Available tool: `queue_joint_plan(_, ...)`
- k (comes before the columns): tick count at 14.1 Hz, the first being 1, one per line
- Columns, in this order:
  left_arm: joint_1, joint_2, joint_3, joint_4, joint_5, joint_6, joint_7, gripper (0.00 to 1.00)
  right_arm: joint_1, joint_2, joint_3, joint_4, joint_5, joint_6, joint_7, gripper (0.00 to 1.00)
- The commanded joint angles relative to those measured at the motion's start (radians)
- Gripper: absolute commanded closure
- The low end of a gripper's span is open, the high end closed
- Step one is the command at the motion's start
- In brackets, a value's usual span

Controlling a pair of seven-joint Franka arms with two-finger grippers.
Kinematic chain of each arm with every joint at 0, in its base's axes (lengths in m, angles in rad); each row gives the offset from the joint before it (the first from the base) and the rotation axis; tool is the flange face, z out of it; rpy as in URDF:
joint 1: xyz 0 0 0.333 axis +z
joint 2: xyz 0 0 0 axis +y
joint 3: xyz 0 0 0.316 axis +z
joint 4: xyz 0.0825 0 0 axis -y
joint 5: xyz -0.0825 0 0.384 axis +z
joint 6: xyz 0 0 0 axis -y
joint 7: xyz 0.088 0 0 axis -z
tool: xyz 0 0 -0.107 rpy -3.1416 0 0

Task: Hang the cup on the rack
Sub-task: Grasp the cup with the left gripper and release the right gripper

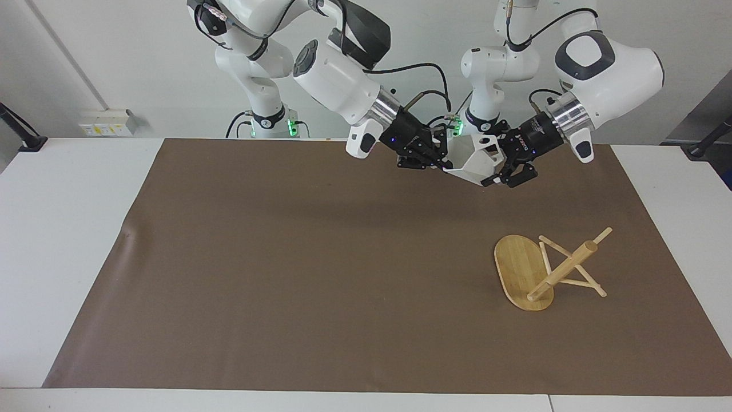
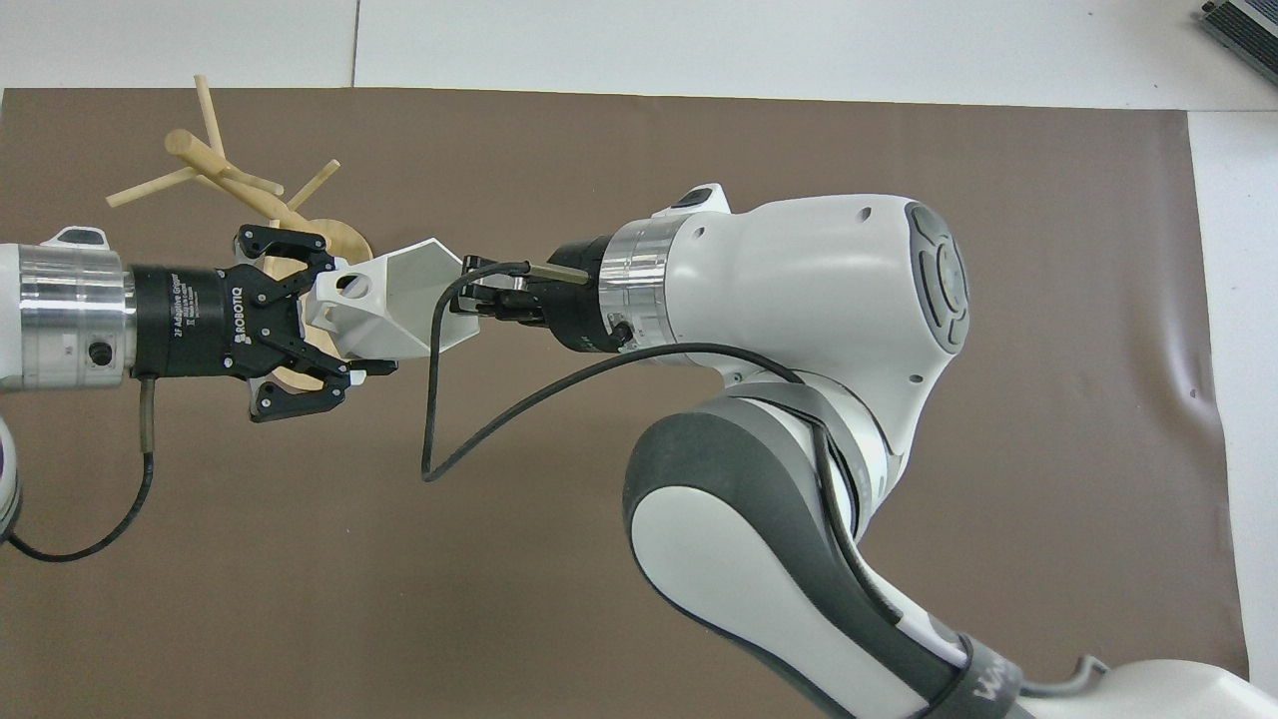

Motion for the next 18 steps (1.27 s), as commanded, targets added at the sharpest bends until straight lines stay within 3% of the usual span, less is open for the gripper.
queue_joint_plan(1, -0.021, -0.003, 0.010, -0.005, -0.008, 0.003, 0.036, 1.00, -0.013, 0.002, 0.022, -0.005, 0.024, 0.019, 0.014, 1.00)
queue_joint_plan(2, -0.019, -0.003, 0.010, -0.005, -0.008, 0.003, 0.036, 1.00, -0.013, 0.002, 0.022, -0.005, 0.024, 0.019, 0.016, 0.91)
queue_joint_plan(3, -0.019, -0.003, 0.009, -0.005, -0.010, 0.004, 0.036, 1.00, -0.015, 0.002, 0.022, -0.005, 0.024, 0.019, 0.014, 0.71)
queue_joint_plan(4, -0.016, -0.003, 0.009, -0.005, -0.010, 0.006, 0.036, 1.00, -0.018, 0.002, 0.022, -0.005, 0.024, 0.019, 0.014, 0.58)
queue_joint_plan(9, -0.022, -0.005, 0.010, -0.006, -0.010, 0.001, 0.016, 1.00, -0.030, 0.005, 0.011, -0.005, 0.023, -0.011, 0.003, 0.29)
queue_joint_plan(10, -0.022, -0.006, 0.012, -0.008, -0.008, 0.001, 0.002, 1.00, -0.030, 0.005, 0.009, -0.005, 0.023, -0.014, 0.002, 0.00)
queue_joint_plan(15, -0.017, -0.008, 0.012, -0.017, 0.054, 0.018, -0.179, 1.00, -0.044, -0.003, -0.009, -0.005, 0.023, -0.017, 0.012, 0.00)
queue_joint_plan(18, -0.024, -0.012, 0.010, -0.061, 0.093, 0.124, -0.336, 1.00, -0.044, -0.062, -0.147, -0.002, 0.004, -0.098, 0.048, 0.00)
